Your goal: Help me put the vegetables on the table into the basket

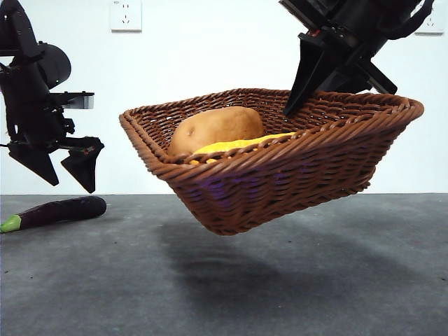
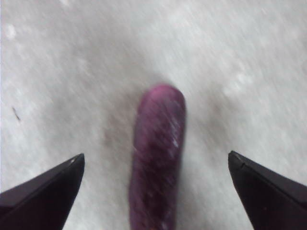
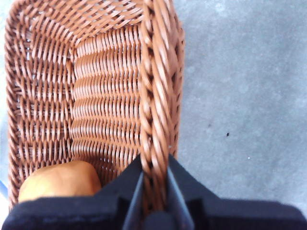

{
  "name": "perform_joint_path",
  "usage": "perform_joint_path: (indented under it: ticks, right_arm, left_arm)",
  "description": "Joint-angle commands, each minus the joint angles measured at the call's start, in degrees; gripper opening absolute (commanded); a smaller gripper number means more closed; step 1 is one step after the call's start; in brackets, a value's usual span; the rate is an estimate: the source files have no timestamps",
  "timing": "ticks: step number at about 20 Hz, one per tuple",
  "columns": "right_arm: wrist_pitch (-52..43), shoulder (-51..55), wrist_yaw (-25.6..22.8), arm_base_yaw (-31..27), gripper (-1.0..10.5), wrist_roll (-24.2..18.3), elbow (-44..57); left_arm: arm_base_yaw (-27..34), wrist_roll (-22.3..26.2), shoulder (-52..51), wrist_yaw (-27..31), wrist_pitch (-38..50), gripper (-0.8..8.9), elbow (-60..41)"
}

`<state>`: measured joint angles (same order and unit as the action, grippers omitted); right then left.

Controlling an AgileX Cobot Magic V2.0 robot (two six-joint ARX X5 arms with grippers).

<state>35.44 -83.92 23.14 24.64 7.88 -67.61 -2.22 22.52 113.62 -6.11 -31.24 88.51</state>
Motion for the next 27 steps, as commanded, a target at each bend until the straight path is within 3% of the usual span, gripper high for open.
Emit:
perform_joint_path:
  ticks: [1,6,13,17,19,22,27]
  right_arm:
    - [-1.62,0.59,0.63,-0.02,-0.1,-0.22,-0.66]
    - [-2.4,0.59,0.46,-0.28,-0.1,-0.2,-0.66]
    - [-2.45,0.59,0.46,-0.35,-0.1,-0.33,-0.66]
    - [-2.43,0.59,0.46,-0.35,-0.1,-0.37,-0.66]
    - [-2.43,0.59,0.46,-0.33,-0.1,-0.37,-0.66]
    - [-2.4,0.59,0.46,-0.35,-0.1,-0.35,-0.66]
    - [-1.16,0.59,-0.76,-0.35,-0.1,-0.35,-0.66]
  left_arm:
    - [0.5,1.27,3.87,-2.82,-3.82,5.07,3.48]
    - [0.5,3.21,6.93,-4.81,-5.07,5.07,4.72]
    - [1.81,1.73,8.28,-3.26,-6.29,4.47,4.72]
    - [1.81,1.7,8.33,-3.28,-6.51,3.3,4.7]
    - [1.81,1.6,8.33,-3.3,-6.54,1.33,4.7]
    - [1.84,0.61,8.33,-3.3,-7.32,0.12,4.72]
    - [3.13,-0.81,7.21,-5.6,-11.17,-0.07,4.72]
